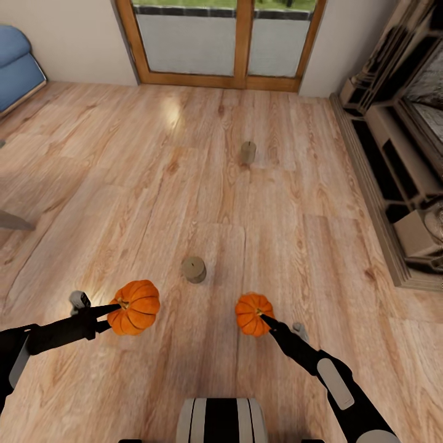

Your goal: Place each of the two pumpkins and all three candles from the living room inside a cabinet in the living room (use any cabinet), then make sure every cabinet is closed, and position the cauldron so it is next to a table in the living room.

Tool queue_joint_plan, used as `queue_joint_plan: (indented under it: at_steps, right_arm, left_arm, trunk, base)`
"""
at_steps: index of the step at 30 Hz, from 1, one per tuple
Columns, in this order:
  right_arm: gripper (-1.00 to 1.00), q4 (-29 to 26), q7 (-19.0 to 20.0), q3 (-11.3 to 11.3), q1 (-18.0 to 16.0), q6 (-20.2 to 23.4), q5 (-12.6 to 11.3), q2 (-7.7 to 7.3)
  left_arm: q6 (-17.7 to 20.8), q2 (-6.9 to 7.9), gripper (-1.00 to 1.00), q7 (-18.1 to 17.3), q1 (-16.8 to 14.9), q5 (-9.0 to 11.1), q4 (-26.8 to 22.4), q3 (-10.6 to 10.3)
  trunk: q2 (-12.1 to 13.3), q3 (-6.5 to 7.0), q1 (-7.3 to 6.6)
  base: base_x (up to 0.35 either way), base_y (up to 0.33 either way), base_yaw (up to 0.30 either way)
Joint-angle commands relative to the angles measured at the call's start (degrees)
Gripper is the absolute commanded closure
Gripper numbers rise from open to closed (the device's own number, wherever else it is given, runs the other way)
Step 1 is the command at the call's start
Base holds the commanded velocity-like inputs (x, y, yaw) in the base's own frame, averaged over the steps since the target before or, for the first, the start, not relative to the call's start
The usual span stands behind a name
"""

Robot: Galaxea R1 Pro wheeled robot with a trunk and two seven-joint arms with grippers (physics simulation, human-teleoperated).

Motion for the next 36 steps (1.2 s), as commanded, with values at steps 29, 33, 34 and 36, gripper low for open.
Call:
queue_joint_plan:
  at_steps: [29,33,34,36]
  right_arm:
    - [1.0,-0.32,3.55,-0.46,0.11,-0.19,0.1,0.26]
    - [1.0,-0.32,3.57,-0.46,0.11,-0.22,0.11,0.28]
    - [1.0,-0.32,3.54,-0.46,0.11,-0.22,0.11,0.31]
    - [1.0,-0.32,3.51,-0.46,0.11,-0.21,0.11,0.4]
  left_arm:
    - [0.01,0.04,1.0,-0.01,0.01,-0.46,0.02,-0.26]
    - [0.01,0.05,1.0,-0.01,0.01,-0.53,0.03,-0.27]
    - [0.01,0.07,1.0,-0.01,0.01,-0.53,0.03,-0.27]
    - [0.01,0.08,1.0,-0.01,0.01,-0.58,0.03,-0.27]
  trunk:
    - [0.39,6.43,-0.74]
    - [0.44,7.32,-0.85]
    - [0.46,7.54,-0.87]
    - [0.48,7.98,-0.92]
  base:
    - [0.0,0.0,0.0]
    - [0.0,0.0,0.0]
    - [0.0,0.0,0.0]
    - [0.0,0.0,0.0]
